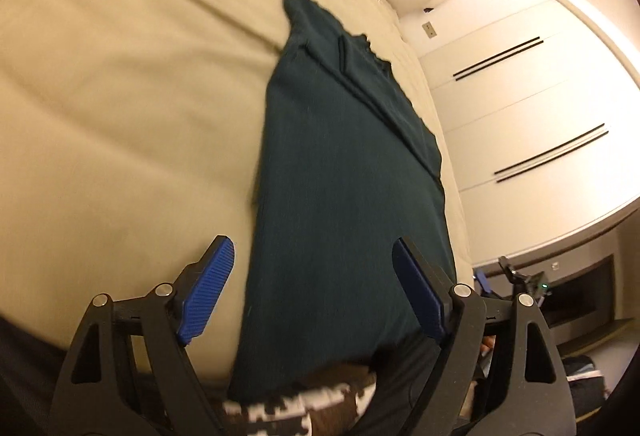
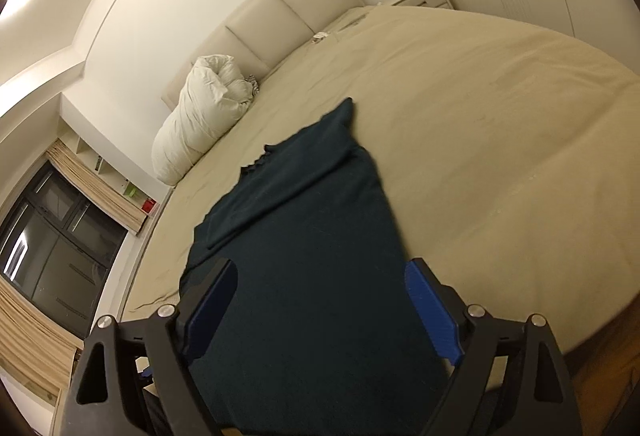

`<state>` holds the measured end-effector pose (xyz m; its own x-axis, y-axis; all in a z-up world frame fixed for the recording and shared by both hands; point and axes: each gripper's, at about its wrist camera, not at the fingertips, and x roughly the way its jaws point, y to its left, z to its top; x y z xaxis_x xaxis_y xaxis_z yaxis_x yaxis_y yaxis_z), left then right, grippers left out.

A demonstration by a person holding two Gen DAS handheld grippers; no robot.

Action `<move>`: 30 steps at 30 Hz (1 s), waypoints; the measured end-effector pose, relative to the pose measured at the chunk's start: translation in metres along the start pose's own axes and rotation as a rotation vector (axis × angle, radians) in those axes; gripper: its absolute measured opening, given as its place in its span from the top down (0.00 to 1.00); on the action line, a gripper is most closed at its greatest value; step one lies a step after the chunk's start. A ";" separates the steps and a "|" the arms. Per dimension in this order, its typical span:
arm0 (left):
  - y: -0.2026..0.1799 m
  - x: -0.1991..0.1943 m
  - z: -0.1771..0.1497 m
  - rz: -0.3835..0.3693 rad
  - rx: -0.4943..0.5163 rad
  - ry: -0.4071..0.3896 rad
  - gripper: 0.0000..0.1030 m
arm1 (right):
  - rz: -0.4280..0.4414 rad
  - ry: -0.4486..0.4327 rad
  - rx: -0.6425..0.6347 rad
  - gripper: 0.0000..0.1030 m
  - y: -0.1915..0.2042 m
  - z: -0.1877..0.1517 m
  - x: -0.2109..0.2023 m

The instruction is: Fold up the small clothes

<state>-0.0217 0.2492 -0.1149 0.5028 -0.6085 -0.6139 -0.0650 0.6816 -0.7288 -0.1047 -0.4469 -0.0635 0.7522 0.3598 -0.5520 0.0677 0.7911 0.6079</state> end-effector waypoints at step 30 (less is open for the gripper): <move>0.022 0.030 -0.026 -0.031 -0.012 0.234 0.68 | 0.085 0.212 0.070 0.19 -0.049 -0.029 0.005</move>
<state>-0.0303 0.2353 -0.1570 0.2917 -0.7075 -0.6437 -0.0638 0.6571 -0.7511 -0.1236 -0.4693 -0.1121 0.6030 0.5255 -0.6003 0.0610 0.7199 0.6914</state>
